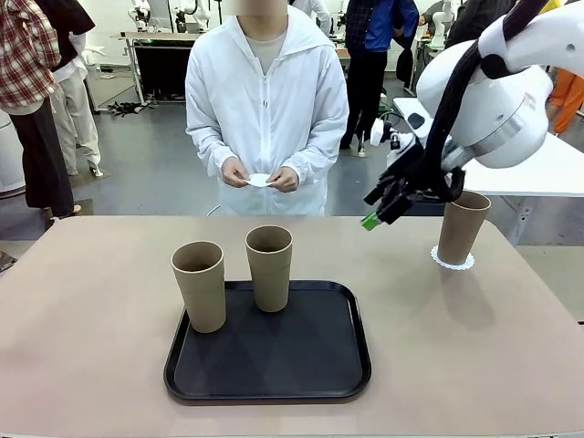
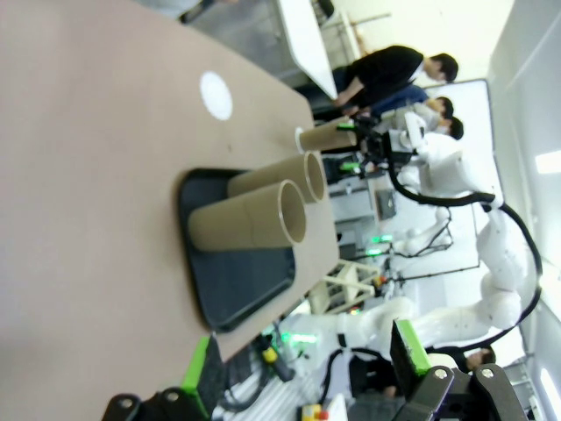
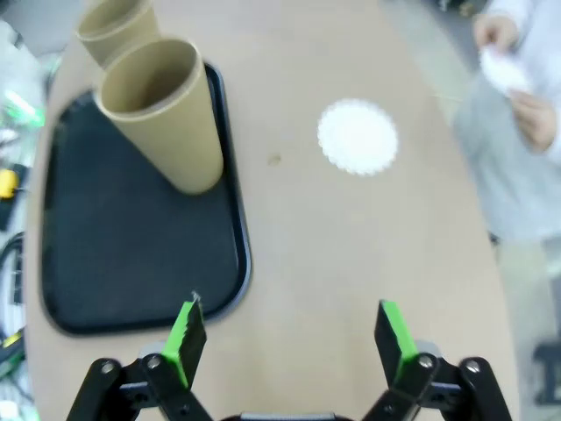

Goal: Place coasters on the table and set cups on them.
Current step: Take one Reusable plastic cup from the Flat Tray and place it on a coaster set by the human.

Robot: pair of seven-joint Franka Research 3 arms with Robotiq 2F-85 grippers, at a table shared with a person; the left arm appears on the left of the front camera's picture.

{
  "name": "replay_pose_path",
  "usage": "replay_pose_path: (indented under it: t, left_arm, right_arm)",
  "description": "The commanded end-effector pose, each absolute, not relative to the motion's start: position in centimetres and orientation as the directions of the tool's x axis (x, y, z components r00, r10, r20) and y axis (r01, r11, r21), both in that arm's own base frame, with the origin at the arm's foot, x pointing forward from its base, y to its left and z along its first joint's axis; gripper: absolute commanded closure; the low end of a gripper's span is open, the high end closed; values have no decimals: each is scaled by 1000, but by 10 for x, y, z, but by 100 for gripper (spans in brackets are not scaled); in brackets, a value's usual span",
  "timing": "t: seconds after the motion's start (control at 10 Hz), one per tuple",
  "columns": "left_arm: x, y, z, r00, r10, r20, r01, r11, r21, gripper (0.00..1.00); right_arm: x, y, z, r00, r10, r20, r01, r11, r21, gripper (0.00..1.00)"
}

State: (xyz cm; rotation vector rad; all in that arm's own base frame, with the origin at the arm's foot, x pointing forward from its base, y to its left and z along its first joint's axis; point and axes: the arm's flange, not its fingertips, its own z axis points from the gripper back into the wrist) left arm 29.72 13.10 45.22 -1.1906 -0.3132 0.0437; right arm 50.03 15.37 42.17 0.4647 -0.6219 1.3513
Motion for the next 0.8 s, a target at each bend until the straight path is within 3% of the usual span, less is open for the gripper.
replay_pose_path:
  t: [0.0,0.2,0.5,0.7]
  left_arm:
    - [296,132,452,952,201,230,146,363,-920,0]
    - [296,132,452,952,201,230,146,363,-920,0]
    - [296,132,452,952,201,230,146,363,-920,0]
    - [296,132,452,952,201,230,146,363,-920,0]
  right_arm:
    - [488,153,397,-30,650,760,-990,86,-113,0]
    - [470,150,390,-131,576,807,-980,46,-192,0]
    - [457,140,365,-44,491,870,-983,135,-126,0]
    - [452,142,355,-15,443,896,-990,121,-76,0]
